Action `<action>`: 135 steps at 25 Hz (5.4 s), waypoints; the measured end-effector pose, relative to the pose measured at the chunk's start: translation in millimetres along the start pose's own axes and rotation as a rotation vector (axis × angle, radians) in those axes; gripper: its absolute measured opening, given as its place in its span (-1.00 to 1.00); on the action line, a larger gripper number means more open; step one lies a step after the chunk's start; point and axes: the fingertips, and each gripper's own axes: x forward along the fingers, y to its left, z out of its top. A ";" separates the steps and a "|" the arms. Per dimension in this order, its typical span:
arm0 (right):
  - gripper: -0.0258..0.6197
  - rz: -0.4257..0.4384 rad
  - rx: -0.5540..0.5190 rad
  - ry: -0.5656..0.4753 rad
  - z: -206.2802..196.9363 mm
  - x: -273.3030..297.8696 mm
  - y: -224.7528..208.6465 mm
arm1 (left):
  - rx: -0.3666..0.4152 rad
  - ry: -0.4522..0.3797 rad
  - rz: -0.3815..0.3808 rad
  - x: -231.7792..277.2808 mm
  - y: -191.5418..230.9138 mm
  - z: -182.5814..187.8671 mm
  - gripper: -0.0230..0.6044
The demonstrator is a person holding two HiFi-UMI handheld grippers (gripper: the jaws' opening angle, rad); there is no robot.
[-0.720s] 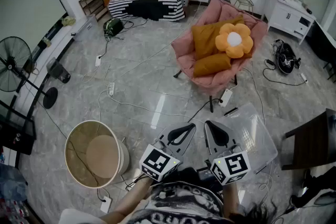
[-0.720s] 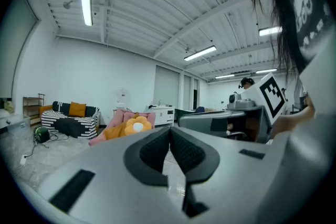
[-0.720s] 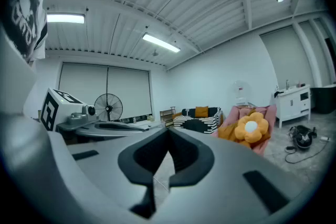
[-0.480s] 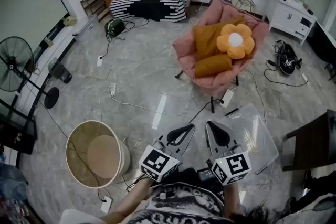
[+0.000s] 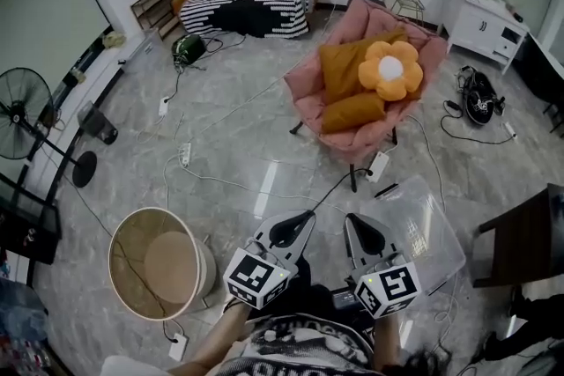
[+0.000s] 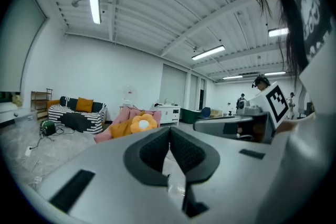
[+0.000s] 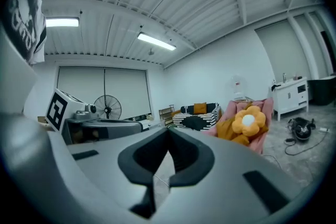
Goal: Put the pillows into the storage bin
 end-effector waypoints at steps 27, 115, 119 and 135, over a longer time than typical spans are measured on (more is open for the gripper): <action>-0.92 -0.033 0.106 0.125 8.5 231.9 -151.8 | 0.040 0.185 -0.065 178.6 200.0 -7.6 -0.88; -0.33 -0.458 -0.039 0.328 32.5 370.5 -597.0 | 0.023 0.265 -0.063 464.8 351.9 24.5 -0.88; -0.33 -0.459 0.024 0.261 33.1 346.8 -534.3 | 0.024 0.247 -0.091 414.1 337.8 16.5 -0.88; -0.33 -0.623 0.162 0.254 -19.0 191.6 -431.0 | 0.031 0.284 -0.271 336.3 244.7 -24.2 -0.88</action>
